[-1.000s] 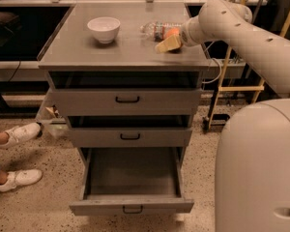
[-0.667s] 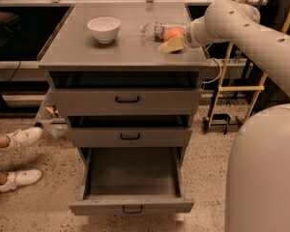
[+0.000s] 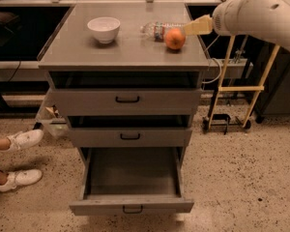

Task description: Pick orange from bottom drawer and place on counter

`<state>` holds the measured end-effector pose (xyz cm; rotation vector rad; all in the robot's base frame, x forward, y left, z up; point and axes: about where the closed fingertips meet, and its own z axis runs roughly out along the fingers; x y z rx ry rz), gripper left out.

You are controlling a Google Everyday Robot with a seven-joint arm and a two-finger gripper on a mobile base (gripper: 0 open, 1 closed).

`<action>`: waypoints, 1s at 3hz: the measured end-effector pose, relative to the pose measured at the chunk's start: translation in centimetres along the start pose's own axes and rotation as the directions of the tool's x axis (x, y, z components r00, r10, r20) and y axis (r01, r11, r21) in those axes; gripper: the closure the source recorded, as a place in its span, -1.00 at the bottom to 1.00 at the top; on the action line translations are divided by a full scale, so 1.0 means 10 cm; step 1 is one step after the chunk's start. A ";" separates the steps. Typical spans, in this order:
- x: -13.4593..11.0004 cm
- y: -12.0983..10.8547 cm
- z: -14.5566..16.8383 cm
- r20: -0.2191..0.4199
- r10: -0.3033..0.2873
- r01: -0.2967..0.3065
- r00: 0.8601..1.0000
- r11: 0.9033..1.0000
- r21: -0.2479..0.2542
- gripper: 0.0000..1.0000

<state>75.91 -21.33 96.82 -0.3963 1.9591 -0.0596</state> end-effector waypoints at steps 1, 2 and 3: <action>-0.29 -0.29 -0.60 0.120 -0.021 0.007 0.993 0.994 0.112 -1.00; -0.14 -0.53 -0.93 0.121 -0.004 -0.015 0.993 0.987 0.162 -1.00; -0.14 -0.53 -0.93 0.121 -0.004 -0.015 0.993 0.987 0.162 -1.00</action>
Offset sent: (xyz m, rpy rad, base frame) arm -0.0300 -0.0193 0.0526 -0.0213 -0.1390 -0.0534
